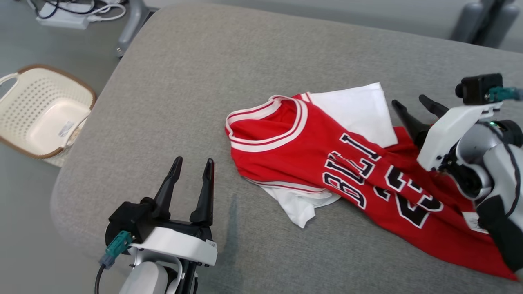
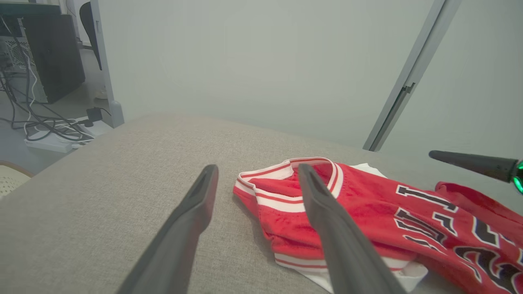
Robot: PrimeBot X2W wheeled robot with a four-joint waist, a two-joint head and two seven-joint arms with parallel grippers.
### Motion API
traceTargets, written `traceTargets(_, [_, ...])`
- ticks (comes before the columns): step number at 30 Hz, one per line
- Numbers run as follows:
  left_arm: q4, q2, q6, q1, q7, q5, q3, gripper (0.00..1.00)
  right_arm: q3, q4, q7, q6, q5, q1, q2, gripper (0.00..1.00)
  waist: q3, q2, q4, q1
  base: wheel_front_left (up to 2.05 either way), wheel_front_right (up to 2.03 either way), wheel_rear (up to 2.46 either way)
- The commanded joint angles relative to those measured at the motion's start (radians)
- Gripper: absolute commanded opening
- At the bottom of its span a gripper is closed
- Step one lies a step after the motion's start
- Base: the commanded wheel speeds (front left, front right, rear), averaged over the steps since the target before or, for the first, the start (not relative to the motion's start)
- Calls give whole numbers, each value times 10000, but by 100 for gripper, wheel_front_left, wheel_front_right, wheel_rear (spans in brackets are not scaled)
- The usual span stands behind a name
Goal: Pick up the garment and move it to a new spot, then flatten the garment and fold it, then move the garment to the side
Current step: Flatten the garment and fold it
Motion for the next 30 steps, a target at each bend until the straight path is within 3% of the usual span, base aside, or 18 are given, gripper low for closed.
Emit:
traceTargets(1, [-39,33,77,-156,-38,-81,-20,100,31,149,199,-4,154,-177,-120,100,278,0,329,0,0,0,0])
traceTargets(9, [-113,33,304,-249,-39,-516,-483,100,754,1221,2212,-2,1727,-1102,-507,100,562,0,923,0,0,0,0])
traceTargets(15, [-154,33,394,-237,-39,-689,-655,100,1306,1668,2978,-2,2160,-1467,-819,100,705,0,1147,0,0,0,0])
traceTargets(16, [-166,32,419,-236,-39,-733,-703,100,1427,1691,3323,-2,2500,-1483,-784,41,739,0,1194,0,0,0,0])
traceTargets(17, [-171,34,420,-227,-39,-760,-724,100,1483,1659,3461,-2,2657,-1507,-803,9,756,0,1211,0,0,0,0])
traceTargets(18, [-177,31,433,-226,-39,-765,-746,100,1558,1588,3560,-2,2777,-1575,-865,0,784,0,1232,0,0,0,0])
traceTargets(23, [-225,32,497,-276,-39,-884,-827,100,2153,1165,3795,-4,2831,-1951,-1477,0,929,0,1317,0,0,0,0])
traceTargets(30, [-505,33,645,-261,-39,-1151,-874,100,3169,667,2837,-4,2008,-3524,-2425,0,1314,0,1407,0,0,0,0])
